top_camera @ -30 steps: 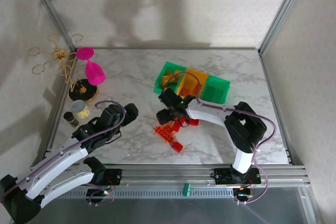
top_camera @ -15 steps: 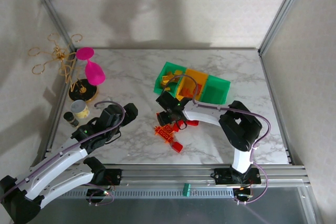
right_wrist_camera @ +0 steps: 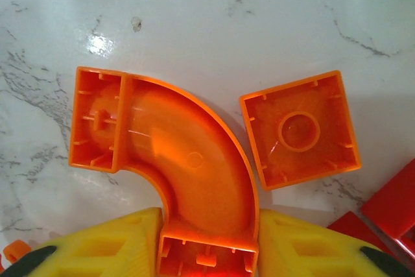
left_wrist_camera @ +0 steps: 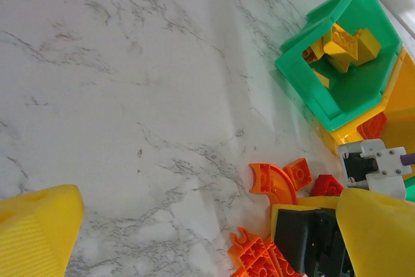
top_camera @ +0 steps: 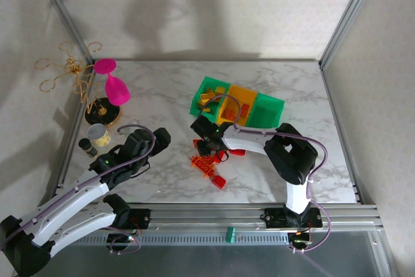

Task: Sort the legos into containers by color
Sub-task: Pick up the lego from the center of the table.

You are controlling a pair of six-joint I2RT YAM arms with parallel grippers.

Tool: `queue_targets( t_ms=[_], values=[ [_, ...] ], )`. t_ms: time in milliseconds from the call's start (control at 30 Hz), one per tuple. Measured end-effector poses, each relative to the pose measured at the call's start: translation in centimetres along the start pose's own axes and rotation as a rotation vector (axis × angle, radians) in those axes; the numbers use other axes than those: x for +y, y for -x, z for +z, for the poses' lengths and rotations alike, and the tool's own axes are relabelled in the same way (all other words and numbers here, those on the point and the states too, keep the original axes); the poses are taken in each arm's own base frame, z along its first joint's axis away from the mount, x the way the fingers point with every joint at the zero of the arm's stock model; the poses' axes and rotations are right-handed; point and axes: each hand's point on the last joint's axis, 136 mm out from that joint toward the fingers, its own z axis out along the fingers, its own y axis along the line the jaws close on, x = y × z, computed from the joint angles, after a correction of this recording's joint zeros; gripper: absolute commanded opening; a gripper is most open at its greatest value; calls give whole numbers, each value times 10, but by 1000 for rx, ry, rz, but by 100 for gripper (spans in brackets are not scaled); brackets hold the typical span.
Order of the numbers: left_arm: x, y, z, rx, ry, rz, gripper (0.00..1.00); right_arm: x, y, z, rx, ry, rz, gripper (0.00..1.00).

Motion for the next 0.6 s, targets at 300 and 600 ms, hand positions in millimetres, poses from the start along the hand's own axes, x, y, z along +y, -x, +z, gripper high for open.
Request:
queue_targets(
  t_ms=[300,600],
  values=[
    [-4,-4,2,29,-6,12,100,3,11,-11,-36,15,4,31],
    [-36,-3,2,66,-100,49,100,-4,50,-73,-207,51,57,29]
  ],
)
